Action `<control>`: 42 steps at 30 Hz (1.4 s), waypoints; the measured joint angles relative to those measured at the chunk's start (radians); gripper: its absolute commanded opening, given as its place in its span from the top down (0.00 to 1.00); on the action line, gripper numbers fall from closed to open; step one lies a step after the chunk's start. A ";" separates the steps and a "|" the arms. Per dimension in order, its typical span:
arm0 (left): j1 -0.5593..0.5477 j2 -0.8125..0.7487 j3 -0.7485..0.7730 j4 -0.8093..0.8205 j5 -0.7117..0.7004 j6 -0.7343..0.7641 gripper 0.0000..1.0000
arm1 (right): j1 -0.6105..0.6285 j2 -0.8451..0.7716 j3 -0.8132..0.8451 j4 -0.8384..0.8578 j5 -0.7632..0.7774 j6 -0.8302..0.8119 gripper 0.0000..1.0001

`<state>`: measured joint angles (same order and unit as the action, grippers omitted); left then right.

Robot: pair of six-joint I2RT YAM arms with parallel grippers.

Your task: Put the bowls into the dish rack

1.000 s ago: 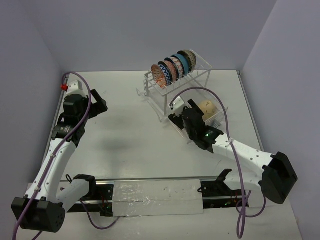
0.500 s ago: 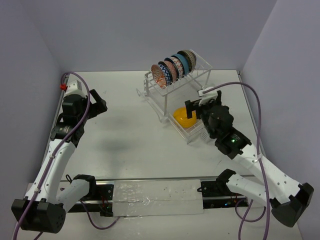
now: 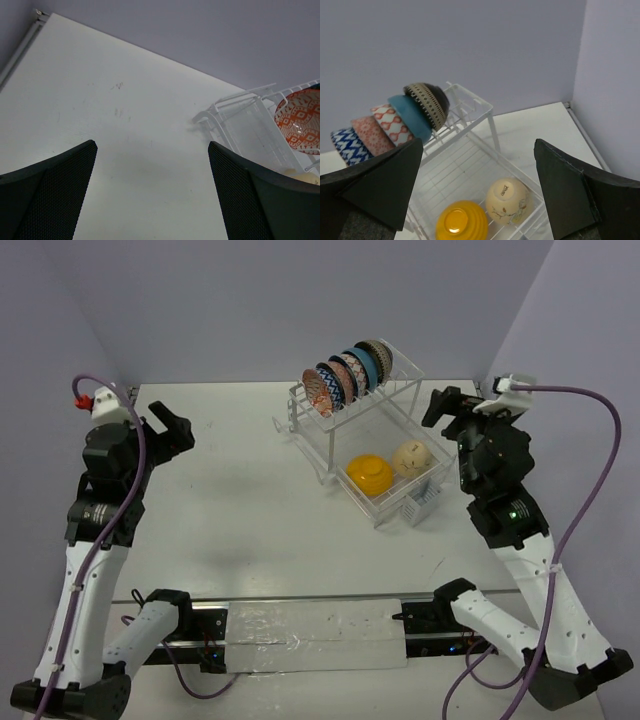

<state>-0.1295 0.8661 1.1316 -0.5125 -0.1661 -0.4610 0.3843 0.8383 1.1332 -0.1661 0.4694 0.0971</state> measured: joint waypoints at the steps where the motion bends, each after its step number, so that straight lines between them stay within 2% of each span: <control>1: 0.000 -0.008 0.025 -0.013 -0.014 0.005 0.01 | -0.009 -0.014 0.000 -0.008 0.018 0.009 0.00; 9: 0.000 -0.047 0.182 -0.098 -0.072 0.035 0.01 | -0.023 -0.230 -0.040 -0.018 0.137 0.018 0.00; 16: -0.011 -0.079 0.237 -0.131 -0.095 0.057 0.01 | -0.023 -0.447 -0.154 0.027 0.145 -0.017 0.00; 28: -0.049 -0.165 0.224 -0.160 -0.133 0.079 0.01 | -0.016 -0.477 -0.186 -0.001 0.124 -0.031 0.00; 42: -0.062 -0.170 0.179 -0.158 -0.147 0.082 0.01 | -0.016 -0.517 -0.186 -0.023 0.113 -0.039 0.00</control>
<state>-0.1917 0.6964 1.3106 -0.6704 -0.3130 -0.3786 0.3687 0.3210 0.9470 -0.1890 0.5827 0.0582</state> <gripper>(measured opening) 0.991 0.999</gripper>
